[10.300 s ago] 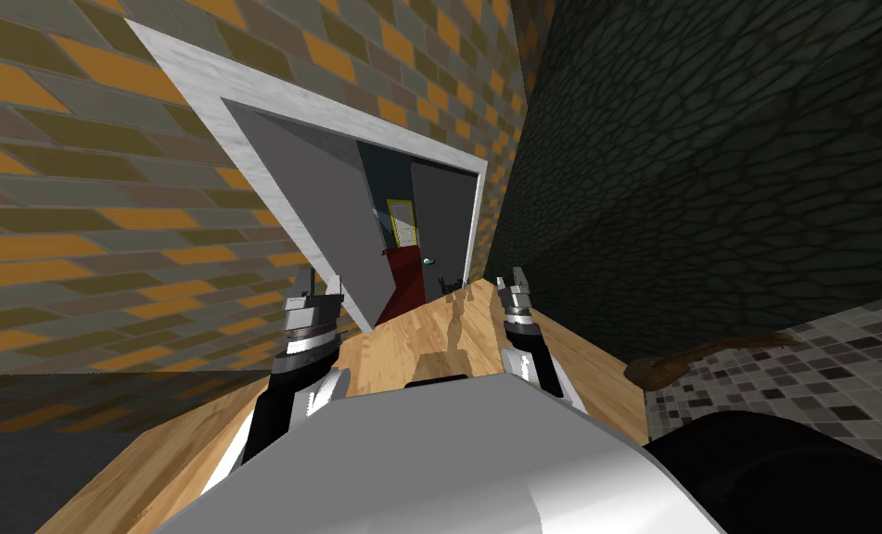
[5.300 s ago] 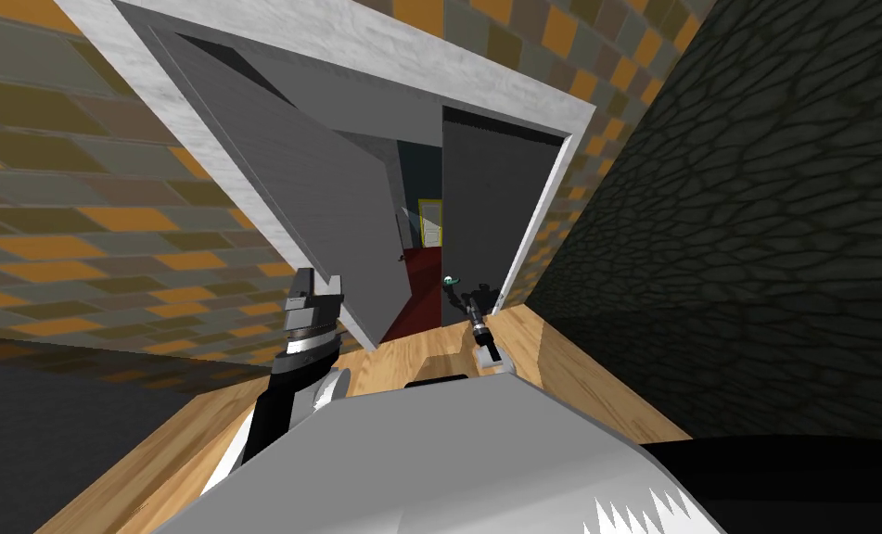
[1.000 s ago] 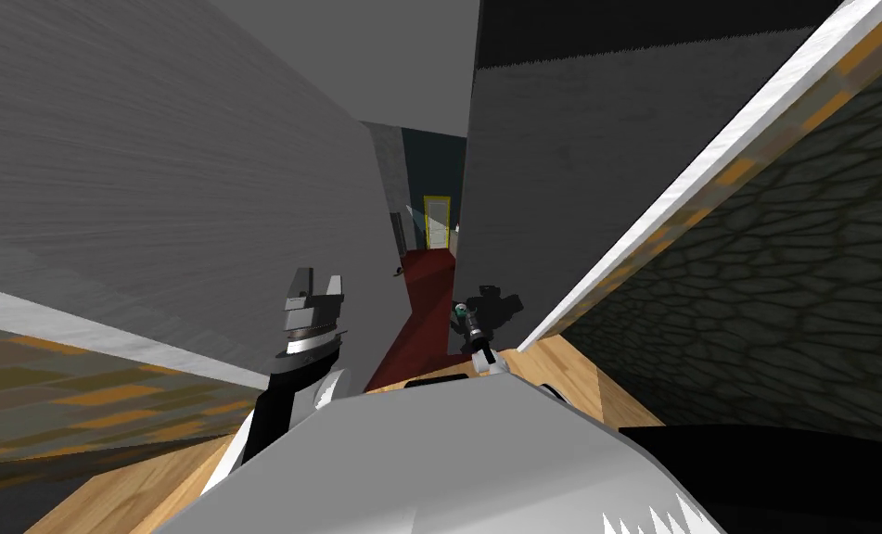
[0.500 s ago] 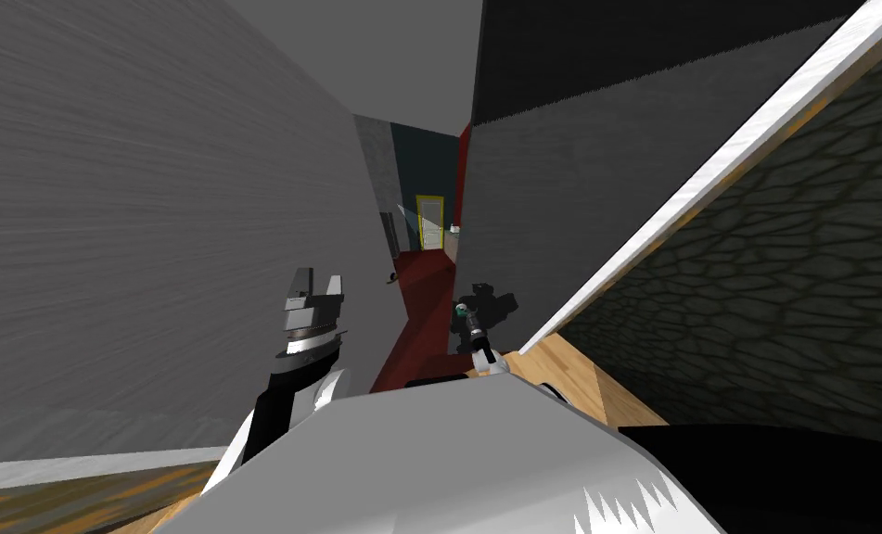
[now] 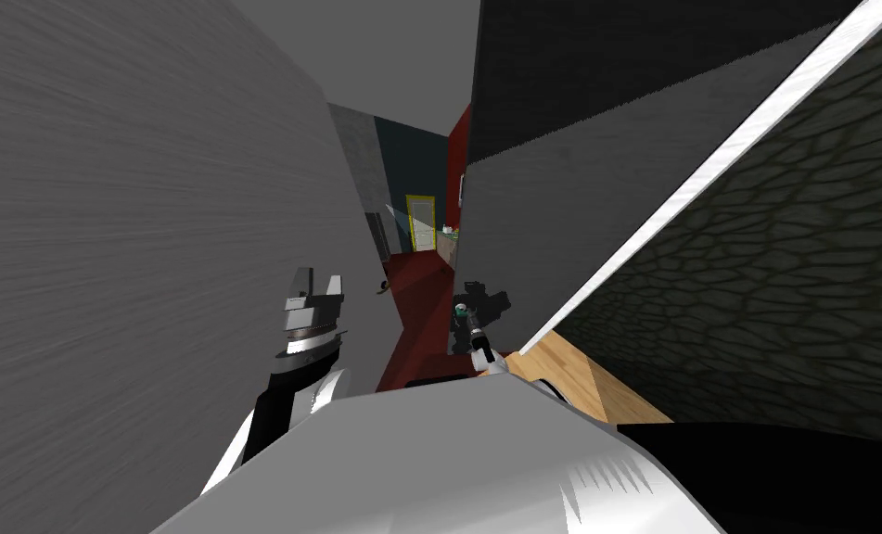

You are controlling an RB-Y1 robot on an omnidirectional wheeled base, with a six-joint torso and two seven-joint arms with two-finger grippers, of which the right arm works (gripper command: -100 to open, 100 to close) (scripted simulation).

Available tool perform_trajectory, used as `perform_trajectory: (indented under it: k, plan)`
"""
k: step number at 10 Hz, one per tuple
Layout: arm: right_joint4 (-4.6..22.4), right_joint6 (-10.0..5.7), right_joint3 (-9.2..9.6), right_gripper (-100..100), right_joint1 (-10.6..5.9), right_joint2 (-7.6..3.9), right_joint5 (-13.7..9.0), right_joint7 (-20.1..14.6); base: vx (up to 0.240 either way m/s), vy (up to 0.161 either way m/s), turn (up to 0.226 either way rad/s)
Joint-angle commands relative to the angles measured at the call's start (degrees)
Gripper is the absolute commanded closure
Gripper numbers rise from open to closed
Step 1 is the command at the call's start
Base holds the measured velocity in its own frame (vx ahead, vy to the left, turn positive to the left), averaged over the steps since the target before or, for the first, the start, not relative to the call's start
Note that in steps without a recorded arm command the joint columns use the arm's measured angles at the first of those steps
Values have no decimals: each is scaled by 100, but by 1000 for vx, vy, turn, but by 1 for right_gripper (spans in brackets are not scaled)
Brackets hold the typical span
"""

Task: Push the door open

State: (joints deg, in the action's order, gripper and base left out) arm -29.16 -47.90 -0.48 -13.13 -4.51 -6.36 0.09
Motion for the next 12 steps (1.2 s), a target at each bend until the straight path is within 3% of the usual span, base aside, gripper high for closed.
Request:
perform_trajectory:
  k: [1,12]
  plan:
    - [-158,40,-68,100,49,-59,-37,38,125,65,-62]
    - [26,0,-287,100,-78,152,-241,312,172,93,-135]
